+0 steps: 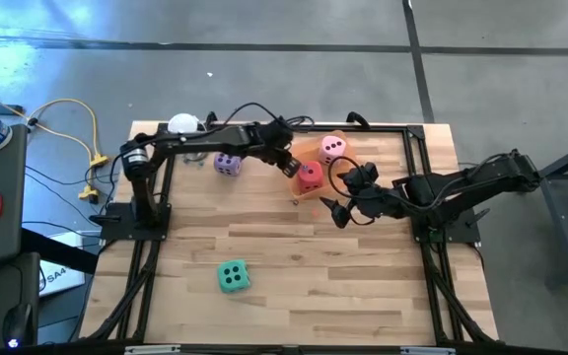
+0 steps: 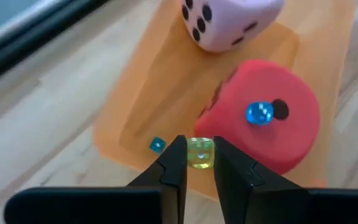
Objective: Pick & Place Dice
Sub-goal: Put the small green dice into the orange bin
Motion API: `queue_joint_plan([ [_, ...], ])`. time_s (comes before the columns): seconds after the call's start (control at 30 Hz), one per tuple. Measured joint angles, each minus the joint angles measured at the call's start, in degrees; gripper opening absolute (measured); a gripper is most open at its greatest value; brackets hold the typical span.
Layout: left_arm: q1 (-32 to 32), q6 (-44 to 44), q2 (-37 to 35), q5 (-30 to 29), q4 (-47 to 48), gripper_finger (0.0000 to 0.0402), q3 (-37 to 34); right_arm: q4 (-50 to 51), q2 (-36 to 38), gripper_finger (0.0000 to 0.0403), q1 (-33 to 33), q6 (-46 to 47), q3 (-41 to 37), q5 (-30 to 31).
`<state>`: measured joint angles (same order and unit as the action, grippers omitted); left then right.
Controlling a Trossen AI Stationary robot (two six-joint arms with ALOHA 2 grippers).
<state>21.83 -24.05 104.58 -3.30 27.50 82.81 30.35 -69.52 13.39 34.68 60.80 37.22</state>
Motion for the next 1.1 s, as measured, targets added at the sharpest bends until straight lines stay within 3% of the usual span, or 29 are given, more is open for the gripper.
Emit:
queue_joint_plan([
  [0.17,-0.5,0.0,1.9,-0.6,-1.9,0.0075,0.0,0.3,0.0,0.0400,0.5,0.0,0.0,0.2],
  [0.37,-1.6,2.5,2.1,-7.5,-4.4,0.0110,0.0,0.8,0.0,0.0400,1.0,0.0,0.0,0.4],
  [0.6,-2.7,3.7,2.1,-7.8,-4.7,0.0155,0.0,0.8,0.0,0.0400,1.0,0.0,0.0,0.7],
  [0.93,-2.6,3.1,2.1,-7.3,-6.0,0.0163,0.0,0.7,0.0,0.0400,1.0,0.0,0.0,1.3],
  [1.1,-2.8,11.0,2.1,-5.4,-5.9,0.0164,0.0,0.7,0.0,0.0400,1.0,0.0,0.0,1.4],
])
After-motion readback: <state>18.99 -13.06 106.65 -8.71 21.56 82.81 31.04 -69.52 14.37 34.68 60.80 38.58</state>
